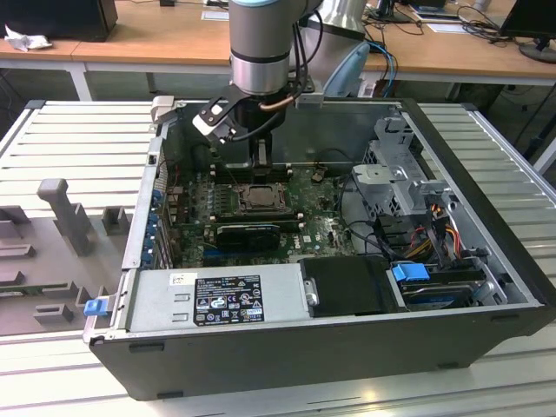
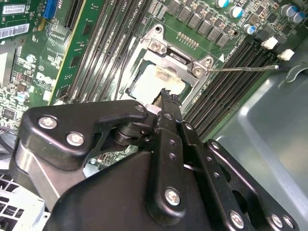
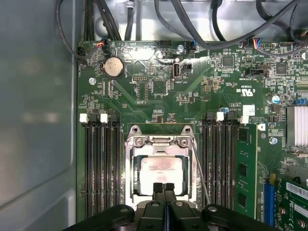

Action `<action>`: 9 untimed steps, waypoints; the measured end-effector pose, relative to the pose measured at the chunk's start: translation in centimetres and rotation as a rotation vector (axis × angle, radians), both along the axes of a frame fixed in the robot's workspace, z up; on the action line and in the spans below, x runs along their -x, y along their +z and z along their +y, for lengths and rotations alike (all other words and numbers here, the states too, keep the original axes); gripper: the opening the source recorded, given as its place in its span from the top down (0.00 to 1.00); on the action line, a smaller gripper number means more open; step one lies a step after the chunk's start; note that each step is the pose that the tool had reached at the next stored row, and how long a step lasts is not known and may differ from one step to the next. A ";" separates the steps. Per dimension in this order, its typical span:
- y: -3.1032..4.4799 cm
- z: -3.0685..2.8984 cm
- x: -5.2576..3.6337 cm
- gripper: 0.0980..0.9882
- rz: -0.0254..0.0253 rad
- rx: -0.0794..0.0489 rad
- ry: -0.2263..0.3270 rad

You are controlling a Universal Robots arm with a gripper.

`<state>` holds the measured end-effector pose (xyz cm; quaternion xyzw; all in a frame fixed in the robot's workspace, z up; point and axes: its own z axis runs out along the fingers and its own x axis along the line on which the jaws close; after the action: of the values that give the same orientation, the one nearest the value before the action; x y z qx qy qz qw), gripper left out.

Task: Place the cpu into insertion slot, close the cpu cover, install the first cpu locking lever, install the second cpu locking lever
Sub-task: 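Install the first cpu locking lever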

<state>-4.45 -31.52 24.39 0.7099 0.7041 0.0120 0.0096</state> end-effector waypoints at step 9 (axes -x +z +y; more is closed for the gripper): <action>1.97 0.00 0.00 0.99 0.0000 0.000 0.000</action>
<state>-4.45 -31.52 26.35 0.7099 0.7041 0.0120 0.0096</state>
